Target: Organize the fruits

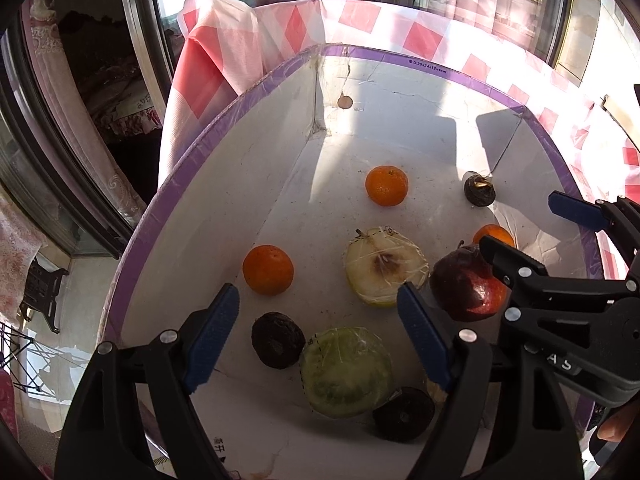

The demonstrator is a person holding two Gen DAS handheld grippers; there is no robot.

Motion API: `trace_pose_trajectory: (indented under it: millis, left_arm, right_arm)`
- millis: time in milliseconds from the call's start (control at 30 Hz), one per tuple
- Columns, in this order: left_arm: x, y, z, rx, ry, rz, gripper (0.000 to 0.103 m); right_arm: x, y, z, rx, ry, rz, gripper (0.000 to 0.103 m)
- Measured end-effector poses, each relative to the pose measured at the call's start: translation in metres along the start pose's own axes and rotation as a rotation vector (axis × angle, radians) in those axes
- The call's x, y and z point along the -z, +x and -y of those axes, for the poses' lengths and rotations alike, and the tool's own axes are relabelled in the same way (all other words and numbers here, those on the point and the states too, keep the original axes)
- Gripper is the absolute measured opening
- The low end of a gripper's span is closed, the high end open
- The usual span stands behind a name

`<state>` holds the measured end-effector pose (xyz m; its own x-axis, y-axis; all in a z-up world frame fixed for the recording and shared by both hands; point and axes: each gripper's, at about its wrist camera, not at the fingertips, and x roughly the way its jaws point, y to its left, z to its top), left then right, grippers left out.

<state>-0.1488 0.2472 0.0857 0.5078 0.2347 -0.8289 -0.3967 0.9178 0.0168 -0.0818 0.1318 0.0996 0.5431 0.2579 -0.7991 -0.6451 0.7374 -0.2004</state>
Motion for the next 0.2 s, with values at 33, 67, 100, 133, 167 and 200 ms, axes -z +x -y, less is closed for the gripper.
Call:
trace_pose_trajectory:
  millis: [33, 67, 100, 133, 167, 200]
  left_arm:
    - [-0.0008, 0.0009, 0.0, -0.004, 0.001, -0.011, 0.081]
    - [-0.0009, 0.0017, -0.0002, -0.007, 0.002, -0.019, 0.081]
    - [-0.0011, 0.0019, -0.0001, -0.009, 0.002, -0.023, 0.081]
    - [-0.0011, 0.0021, -0.0003, -0.01, 0.003, -0.026, 0.081]
    - [-0.0011, 0.0023, -0.0003, -0.013, 0.004, -0.031, 0.081]
    - [-0.0006, 0.0022, 0.0003, -0.018, 0.003, -0.035, 0.081]
  right_arm:
    - [-0.0001, 0.0003, -0.001, 0.006, -0.004, 0.0, 0.079]
    - [0.0, 0.0006, -0.0015, 0.01, -0.008, 0.001, 0.079]
    - [0.0004, 0.0006, -0.0017, 0.011, -0.01, 0.004, 0.079]
    - [0.0005, 0.0009, -0.0015, 0.01, -0.01, 0.007, 0.08]
    - [0.0007, 0.0012, -0.0013, 0.009, -0.013, 0.01, 0.08]
    - [0.0007, 0.0012, -0.0015, 0.009, -0.015, 0.013, 0.08]
